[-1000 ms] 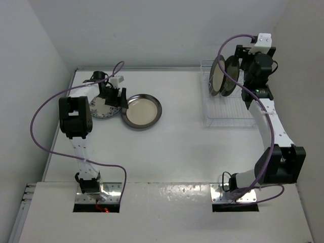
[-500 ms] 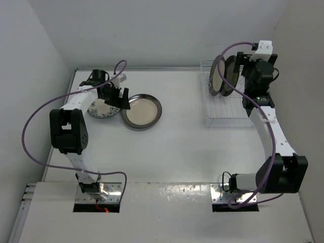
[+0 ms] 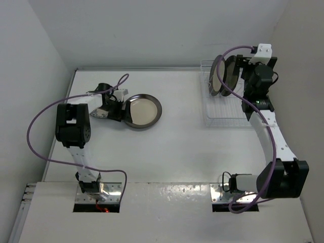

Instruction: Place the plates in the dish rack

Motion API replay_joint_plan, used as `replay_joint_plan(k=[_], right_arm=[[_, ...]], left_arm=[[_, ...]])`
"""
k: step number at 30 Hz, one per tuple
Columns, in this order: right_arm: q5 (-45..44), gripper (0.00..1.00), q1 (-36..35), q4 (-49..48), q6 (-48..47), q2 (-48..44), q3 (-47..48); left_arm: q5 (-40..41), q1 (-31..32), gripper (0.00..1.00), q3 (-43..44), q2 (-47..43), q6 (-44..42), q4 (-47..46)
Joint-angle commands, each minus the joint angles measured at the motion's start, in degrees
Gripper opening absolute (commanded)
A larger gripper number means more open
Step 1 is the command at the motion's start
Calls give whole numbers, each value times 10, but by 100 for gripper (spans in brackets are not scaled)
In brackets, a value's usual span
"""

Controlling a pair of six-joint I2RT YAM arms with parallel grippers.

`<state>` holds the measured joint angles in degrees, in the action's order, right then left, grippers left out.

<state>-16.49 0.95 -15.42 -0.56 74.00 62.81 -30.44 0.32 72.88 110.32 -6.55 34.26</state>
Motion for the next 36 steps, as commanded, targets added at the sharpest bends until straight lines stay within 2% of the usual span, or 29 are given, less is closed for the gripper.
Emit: replay_joint_plan(k=[1, 5, 7, 8, 12, 13, 14, 17, 19, 21, 22, 23, 25, 26, 28, 30, 36], right_arm=[[-13, 90, -5, -37, -14, -28, -7], [-17, 90, -5, -41, -16, -39, -17], [-18, 90, -4, -41, -16, -46, -19], [-17, 90, -5, -40, -16, -47, -22], [-18, 90, -5, -39, -14, -61, -27], [-19, 90, -5, -39, -14, -64, -32], [-21, 90, -5, -45, -14, -68, -39], [-23, 90, -21, -37, -9, -82, -49], [7, 90, -27, -23, -8, -82, -52], [90, 90, -27, 40, -15, -80, -37], [155, 90, -27, 60, -21, -80, -29], [256, 90, -27, 131, -21, -75, -8], [344, 92, -28, 185, -20, -43, 47], [449, 92, -32, 253, -16, -33, 61], [496, 91, -58, 289, -16, 11, 107], [506, 89, -71, 312, -19, 32, 100], [494, 89, -122, 194, -10, 64, 20]], left_arm=[[9, 4, 89, 29, 32, 31, -48], [8, 9, 88, 79, 96, 50, -61], [-3, 14, 77, 92, 111, 51, -61], [-15, 20, 62, 92, 117, 51, -61], [-20, 32, 37, 97, 130, 45, -61], [-20, 32, 15, 97, 137, 45, -61], [-20, 32, 0, 104, 144, 50, -61], [-51, 32, 0, 120, 144, 51, -55], [-95, 32, 0, 145, 128, 44, -47], [-114, 32, 0, 184, 94, 22, -26], [-114, 32, 0, 200, 81, 9, -19], [-119, 41, 0, 217, 67, -4, -11], [-139, 49, 0, 262, 27, -55, 17], [-153, 57, 0, 276, 16, -74, 27], [-176, 70, 0, 293, -10, -122, 51], [-198, 79, 0, 301, -37, -157, 74], [-284, 84, 0, 340, -37, -170, 138]])
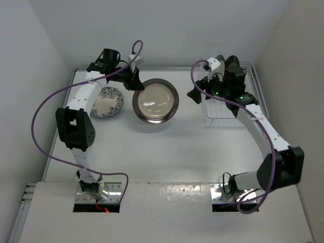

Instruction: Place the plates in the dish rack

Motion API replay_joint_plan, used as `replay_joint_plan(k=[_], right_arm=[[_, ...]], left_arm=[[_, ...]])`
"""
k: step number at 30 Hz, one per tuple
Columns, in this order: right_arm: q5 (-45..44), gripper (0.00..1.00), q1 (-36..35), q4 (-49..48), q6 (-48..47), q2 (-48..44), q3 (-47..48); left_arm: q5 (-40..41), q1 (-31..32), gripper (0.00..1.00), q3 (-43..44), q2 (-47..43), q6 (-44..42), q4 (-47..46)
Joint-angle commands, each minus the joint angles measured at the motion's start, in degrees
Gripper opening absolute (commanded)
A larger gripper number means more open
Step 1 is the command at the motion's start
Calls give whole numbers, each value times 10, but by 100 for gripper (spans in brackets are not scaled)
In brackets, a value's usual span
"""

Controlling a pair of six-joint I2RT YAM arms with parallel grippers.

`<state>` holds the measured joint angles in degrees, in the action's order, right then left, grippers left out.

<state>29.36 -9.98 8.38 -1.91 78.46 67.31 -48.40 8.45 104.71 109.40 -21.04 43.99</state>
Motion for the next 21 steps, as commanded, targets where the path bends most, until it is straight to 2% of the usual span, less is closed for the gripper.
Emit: replay_joint_plan(k=[1, 4, 7, 10, 14, 15, 16, 17, 21], right_arm=[[39, 89, -14, -54, 8, 37, -21], [75, 88, -30, -47, 15, 105, 8], [136, 85, -36, -72, 91, 136, 33], [169, 84, -42, -149, 151, 141, 13], [157, 80, -65, -172, 159, 168, 3], [161, 80, -72, -188, 192, 179, 2], [169, 78, -72, -199, 206, 185, 2], [174, 69, -77, -231, 218, 194, -1], [191, 54, -93, -249, 247, 214, 5]], left_arm=[[-110, 9, 0, 30, -28, -31, 57], [-142, 9, 0, 53, -28, -42, 84], [-141, 20, 0, 59, -33, -47, 84], [-136, 20, 0, 59, -33, -47, 84], [-171, 20, 0, 65, -33, -47, 84], [-171, 27, 0, 65, -33, -47, 84], [-163, 27, 0, 65, -33, -47, 84], [-158, 32, 0, 65, -28, -47, 84], [-164, 32, 0, 65, -28, -47, 84]])
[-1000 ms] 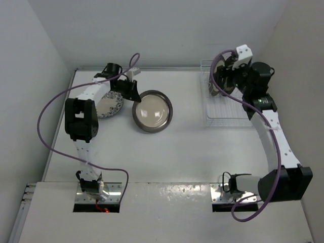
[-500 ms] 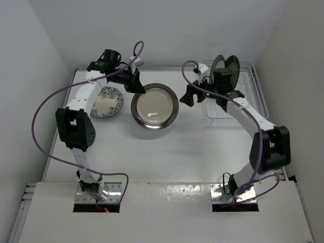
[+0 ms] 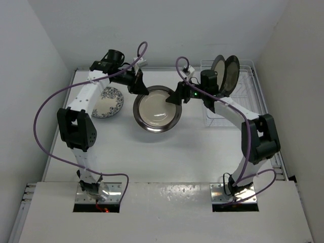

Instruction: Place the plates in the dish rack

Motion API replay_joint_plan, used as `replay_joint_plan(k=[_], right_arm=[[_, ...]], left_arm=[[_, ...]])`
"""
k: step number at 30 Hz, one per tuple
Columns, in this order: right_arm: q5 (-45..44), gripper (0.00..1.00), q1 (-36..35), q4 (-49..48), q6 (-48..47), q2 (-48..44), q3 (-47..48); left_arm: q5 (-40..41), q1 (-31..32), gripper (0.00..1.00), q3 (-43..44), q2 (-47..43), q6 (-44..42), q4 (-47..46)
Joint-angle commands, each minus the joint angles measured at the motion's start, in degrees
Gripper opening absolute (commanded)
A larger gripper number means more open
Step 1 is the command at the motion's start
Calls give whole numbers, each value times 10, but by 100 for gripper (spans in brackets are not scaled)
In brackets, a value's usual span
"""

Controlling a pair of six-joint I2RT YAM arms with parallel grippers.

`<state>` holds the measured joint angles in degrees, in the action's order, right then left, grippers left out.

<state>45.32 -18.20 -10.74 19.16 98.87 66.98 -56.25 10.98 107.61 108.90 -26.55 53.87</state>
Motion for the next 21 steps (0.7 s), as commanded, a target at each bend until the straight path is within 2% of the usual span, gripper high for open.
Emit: replay_joint_plan(k=[1, 2, 4, 5, 8, 9, 10, 11, 13, 14, 15, 19, 21], right_arm=[[29, 50, -16, -38, 33, 11, 12], [29, 45, -20, -30, 31, 17, 18], [29, 11, -24, -18, 29, 20, 38], [21, 0, -25, 7, 33, 23, 43], [0, 0, -23, 11, 42, 11, 50], [-11, 0, -23, 5, 43, -10, 40], [-16, 0, -22, -1, 43, -21, 37], [-23, 0, -17, -17, 45, -28, 32], [-46, 0, -9, -38, 52, -60, 25], [-55, 0, -4, -44, 60, -73, 24], [-72, 0, 0, -47, 63, -80, 22], [-130, 0, 33, -46, 68, -138, 32], [-190, 0, 54, -44, 59, -155, 34]], left_arm=[[-90, 7, 0, 36, -23, 8, -15], [-91, 7, 0, 36, -23, 8, -15], [-91, 7, 0, 36, -23, 8, -15], [-91, 7, 0, 36, -18, 14, -15], [-49, 7, 0, 36, -18, 33, -28], [-32, 7, 8, 36, -18, 51, -43], [-14, 7, 20, 36, -18, 57, -43], [9, 7, 46, 36, -18, 57, -43], [22, 2, 71, 41, -18, 63, -48], [32, -4, 88, 41, -18, 63, -48], [40, -10, 97, 48, -18, 73, -56], [111, -43, 100, 86, -12, 133, -88], [161, -80, 100, 92, -12, 166, -108]])
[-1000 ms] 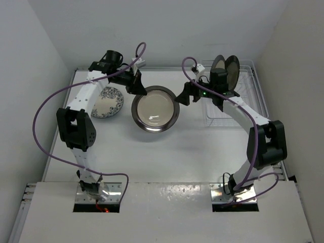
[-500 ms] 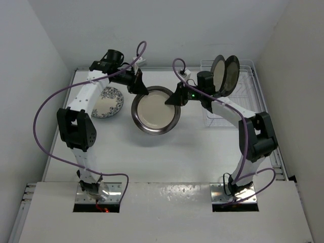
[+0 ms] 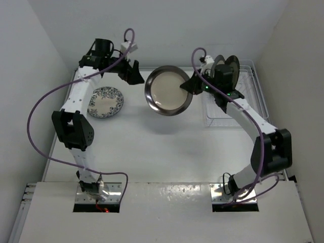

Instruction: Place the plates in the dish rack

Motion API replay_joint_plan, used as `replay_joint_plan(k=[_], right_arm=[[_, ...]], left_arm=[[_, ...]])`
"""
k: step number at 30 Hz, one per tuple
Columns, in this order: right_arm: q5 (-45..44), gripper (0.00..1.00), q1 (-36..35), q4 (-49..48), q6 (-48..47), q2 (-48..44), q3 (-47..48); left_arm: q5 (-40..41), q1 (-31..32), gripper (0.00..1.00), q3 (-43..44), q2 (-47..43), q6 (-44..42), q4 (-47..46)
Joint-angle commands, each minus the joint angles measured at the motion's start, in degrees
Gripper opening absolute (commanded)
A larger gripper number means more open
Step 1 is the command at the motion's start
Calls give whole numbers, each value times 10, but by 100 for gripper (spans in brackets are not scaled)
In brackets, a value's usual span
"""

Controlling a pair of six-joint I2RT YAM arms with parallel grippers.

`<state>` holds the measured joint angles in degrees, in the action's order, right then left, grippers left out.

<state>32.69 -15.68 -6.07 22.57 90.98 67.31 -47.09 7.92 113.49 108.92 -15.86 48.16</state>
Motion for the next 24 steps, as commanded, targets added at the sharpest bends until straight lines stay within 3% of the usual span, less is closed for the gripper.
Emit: replay_joint_plan(k=[1, 5, 8, 14, 20, 24], right_arm=[[-97, 0, 35, -84, 17, -98, 40], [-226, 0, 65, -36, -28, -133, 83], [-399, 0, 115, -21, -71, -150, 125], [-480, 0, 223, -56, -114, -161, 173], [-544, 0, 274, -96, -206, -129, 217], [-545, 0, 299, -112, -220, -115, 230]], left_arm=[[81, -62, 100, 33, -13, 80, -59], [98, -106, 100, 28, -13, 87, -65], [93, -121, 100, 2, -18, 93, -65], [88, -126, 100, -30, -23, 87, -65], [75, -131, 100, -35, -23, 87, -65], [70, -131, 100, -41, -23, 87, -70]])
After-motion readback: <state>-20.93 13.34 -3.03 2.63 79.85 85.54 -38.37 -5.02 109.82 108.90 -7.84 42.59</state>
